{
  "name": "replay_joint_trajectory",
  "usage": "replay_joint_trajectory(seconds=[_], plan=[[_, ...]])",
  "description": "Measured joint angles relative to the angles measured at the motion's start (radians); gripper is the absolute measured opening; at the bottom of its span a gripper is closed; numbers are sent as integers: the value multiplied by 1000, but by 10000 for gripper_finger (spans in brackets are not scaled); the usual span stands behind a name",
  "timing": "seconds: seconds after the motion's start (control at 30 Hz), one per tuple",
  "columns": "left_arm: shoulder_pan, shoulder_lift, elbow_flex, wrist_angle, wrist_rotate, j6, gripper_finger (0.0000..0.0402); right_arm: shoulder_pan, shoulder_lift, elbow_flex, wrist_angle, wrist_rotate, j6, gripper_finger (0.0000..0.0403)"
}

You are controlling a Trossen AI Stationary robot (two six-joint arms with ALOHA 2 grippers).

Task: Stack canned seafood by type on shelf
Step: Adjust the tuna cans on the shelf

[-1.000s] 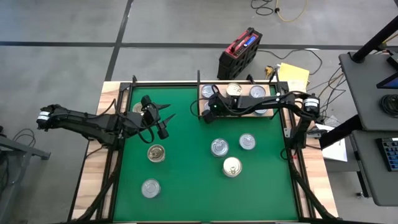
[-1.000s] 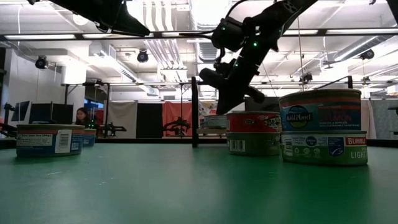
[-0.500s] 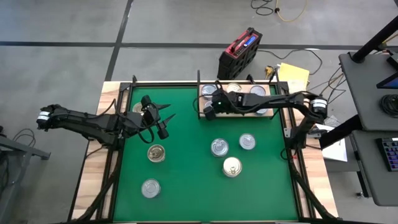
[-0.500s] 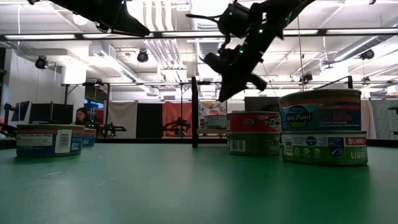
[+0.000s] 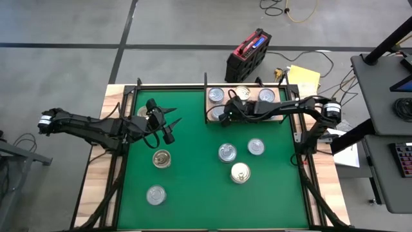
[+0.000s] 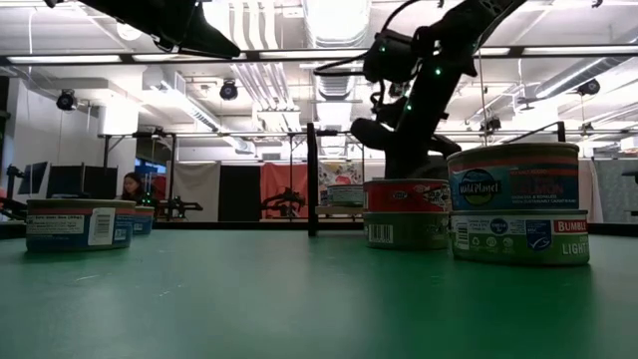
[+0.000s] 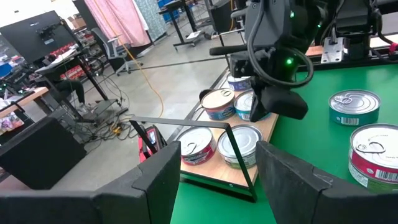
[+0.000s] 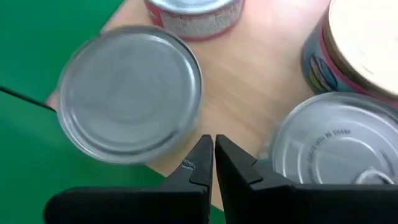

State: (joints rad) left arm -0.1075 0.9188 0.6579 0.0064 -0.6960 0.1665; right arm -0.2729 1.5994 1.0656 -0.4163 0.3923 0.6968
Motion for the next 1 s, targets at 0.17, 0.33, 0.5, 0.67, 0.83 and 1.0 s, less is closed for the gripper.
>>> replay_joint_trajectory(seconds=[0.17,0.33,0.5,0.67,0.83,1.0], plan=[[0,0,0,0,0,0,192,0,1,-1,43,-5,0,9],[0,0,0,0,0,0,192,0,1,-1,51,-6,0,9],[0,0,0,0,0,4,192,0,6,-3,58,-3,1,9],[0,0,0,0,0,4,192,0,33,-3,77,4,0,9],[0,0,0,-1,0,4,192,1,57,2,115,-3,-6,9],[0,0,0,-2,0,4,192,1,59,10,113,-3,-14,9]])
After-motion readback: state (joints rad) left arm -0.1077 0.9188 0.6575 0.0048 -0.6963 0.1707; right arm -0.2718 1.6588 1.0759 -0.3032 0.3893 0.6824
